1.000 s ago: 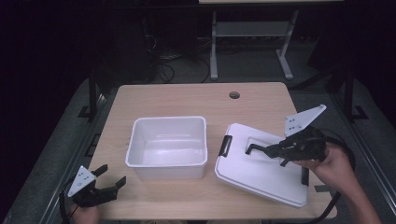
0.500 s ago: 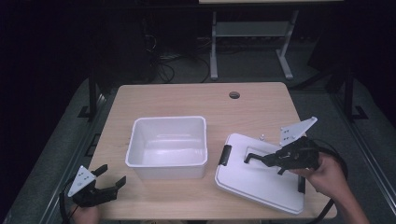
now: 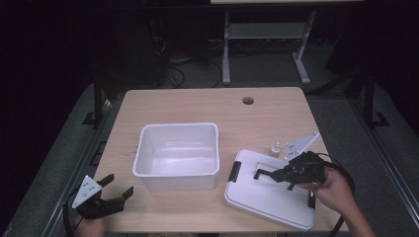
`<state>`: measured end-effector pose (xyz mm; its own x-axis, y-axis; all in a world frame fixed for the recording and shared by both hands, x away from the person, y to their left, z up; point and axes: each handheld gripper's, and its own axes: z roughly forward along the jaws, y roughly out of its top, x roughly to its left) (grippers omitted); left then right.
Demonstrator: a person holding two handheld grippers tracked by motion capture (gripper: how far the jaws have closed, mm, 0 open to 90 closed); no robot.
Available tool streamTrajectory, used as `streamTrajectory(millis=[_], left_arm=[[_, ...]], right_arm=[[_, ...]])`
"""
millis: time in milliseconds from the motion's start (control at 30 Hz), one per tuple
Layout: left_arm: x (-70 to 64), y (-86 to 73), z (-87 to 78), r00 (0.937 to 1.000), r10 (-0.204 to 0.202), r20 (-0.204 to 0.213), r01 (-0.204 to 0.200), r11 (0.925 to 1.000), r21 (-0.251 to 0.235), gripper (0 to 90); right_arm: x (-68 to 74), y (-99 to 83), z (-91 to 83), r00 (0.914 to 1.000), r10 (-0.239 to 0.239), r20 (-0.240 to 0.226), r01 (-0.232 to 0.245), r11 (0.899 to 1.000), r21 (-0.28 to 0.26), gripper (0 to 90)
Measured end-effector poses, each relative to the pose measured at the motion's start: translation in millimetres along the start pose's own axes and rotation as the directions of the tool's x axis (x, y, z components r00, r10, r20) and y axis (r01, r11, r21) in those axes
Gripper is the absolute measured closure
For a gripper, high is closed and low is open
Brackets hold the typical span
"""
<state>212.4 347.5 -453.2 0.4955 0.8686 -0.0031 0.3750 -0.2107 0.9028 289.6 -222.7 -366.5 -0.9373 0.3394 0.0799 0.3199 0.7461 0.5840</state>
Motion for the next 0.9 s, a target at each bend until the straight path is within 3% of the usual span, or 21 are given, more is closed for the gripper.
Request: streamTrajectory(millis=[533, 900], left_arm=[[0.2, -0.2, 0.6, 1.0, -0.002, -0.002, 0.002, 1.0, 0.002, 13.0], [0.5, -0.3, -0.1, 1.0, -0.003, -0.002, 0.003, 1.0, 0.001, 13.0]], right_arm=[[-16.7, -11.0, 35.3, 0.9991, 0.043, 0.0, -0.043, 0.998, 0.042, 84.2], [-20.0, -14.3, 39.1, 0.9984, 0.057, 0.002, -0.057, 0.998, 0.031, 83.8]])
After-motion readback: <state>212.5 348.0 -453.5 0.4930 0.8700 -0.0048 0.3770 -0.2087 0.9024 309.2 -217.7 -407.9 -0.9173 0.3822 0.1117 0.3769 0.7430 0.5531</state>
